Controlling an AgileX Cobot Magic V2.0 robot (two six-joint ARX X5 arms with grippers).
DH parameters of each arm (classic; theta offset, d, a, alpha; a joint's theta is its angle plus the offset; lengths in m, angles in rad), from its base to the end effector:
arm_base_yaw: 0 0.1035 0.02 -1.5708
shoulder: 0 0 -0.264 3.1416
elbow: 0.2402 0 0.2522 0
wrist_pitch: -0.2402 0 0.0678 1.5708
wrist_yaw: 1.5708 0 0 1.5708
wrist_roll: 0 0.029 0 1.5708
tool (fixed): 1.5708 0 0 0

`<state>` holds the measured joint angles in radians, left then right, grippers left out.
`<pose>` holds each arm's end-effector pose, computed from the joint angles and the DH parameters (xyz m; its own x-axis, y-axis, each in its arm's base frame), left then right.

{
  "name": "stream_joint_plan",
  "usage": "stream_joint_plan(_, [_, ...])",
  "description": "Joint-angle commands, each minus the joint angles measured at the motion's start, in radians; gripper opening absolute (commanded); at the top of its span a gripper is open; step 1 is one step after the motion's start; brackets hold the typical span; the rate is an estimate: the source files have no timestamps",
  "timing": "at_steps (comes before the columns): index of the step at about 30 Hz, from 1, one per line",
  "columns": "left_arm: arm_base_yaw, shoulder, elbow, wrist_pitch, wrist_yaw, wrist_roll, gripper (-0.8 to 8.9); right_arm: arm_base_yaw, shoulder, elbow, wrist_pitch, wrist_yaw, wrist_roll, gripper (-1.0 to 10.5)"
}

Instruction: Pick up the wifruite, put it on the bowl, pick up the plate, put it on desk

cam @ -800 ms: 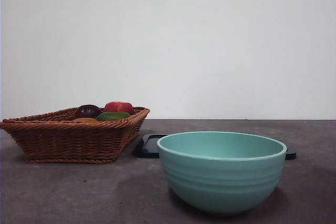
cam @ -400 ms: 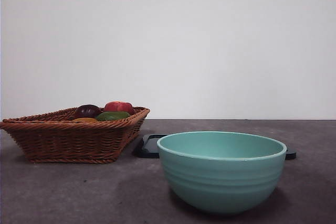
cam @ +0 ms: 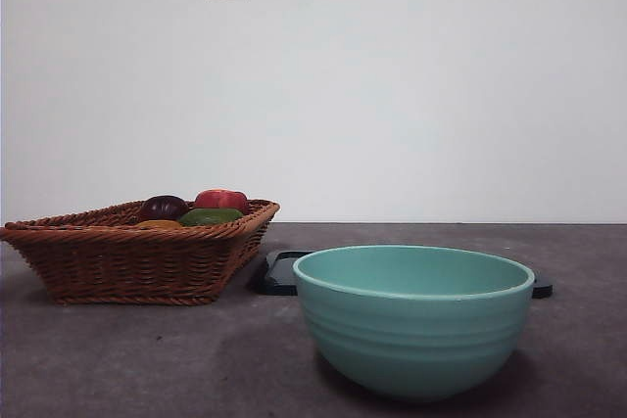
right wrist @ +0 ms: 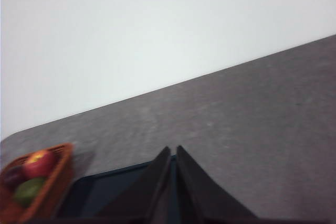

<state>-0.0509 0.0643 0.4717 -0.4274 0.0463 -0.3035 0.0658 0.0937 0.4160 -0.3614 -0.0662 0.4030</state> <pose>0.0543 -0.0041 0.2707 0.9951 -0.0970 -0.0200 0.0866 0.9501 -0.2997 0.0669 0.0063 0.2589 0.9905 0.1316 -0.0390 -0.1057 0.9129 0.3943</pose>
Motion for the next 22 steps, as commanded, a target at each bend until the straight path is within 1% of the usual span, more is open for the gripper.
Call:
stream_joint_plan(1, [-0.003,0.039,0.085,-0.059,0.029,0.048,0.15,0.005,0.033,0.053,-0.016,-0.064,0.016,0.1])
stream_joint_plan(4, [-0.003,0.079,0.153,-0.141,0.038,0.048,0.15,0.008,0.071,0.104,-0.029,-0.117,0.014,0.1])
stream_joint_plan(6, [-0.003,0.101,0.183,-0.179,0.054,0.049,0.15,0.018,0.100,0.142,-0.037,-0.144,-0.002,0.1])
stream_joint_plan(9, [-0.003,0.135,0.212,-0.200,0.108,0.048,0.15,0.030,0.144,0.201,-0.056,-0.175,-0.051,0.1])
stream_joint_plan(13, [-0.022,0.188,0.245,-0.211,0.186,0.037,0.15,0.031,0.213,0.280,-0.131,-0.240,-0.084,0.1])
stream_joint_plan(16, [-0.090,0.216,0.261,-0.211,0.201,0.038,0.15,0.031,0.268,0.335,-0.219,-0.308,-0.120,0.1])
stream_joint_plan(18, [-0.151,0.231,0.264,-0.211,0.201,0.038,0.15,0.031,0.299,0.362,-0.260,-0.374,-0.149,0.1])
stream_joint_plan(20, [-0.214,0.245,0.266,-0.212,0.201,0.041,0.15,0.031,0.328,0.387,-0.291,-0.441,-0.161,0.1])
stream_joint_plan(22, [-0.255,0.253,0.268,-0.212,0.201,0.041,0.15,0.031,0.351,0.408,-0.309,-0.480,-0.170,0.1])
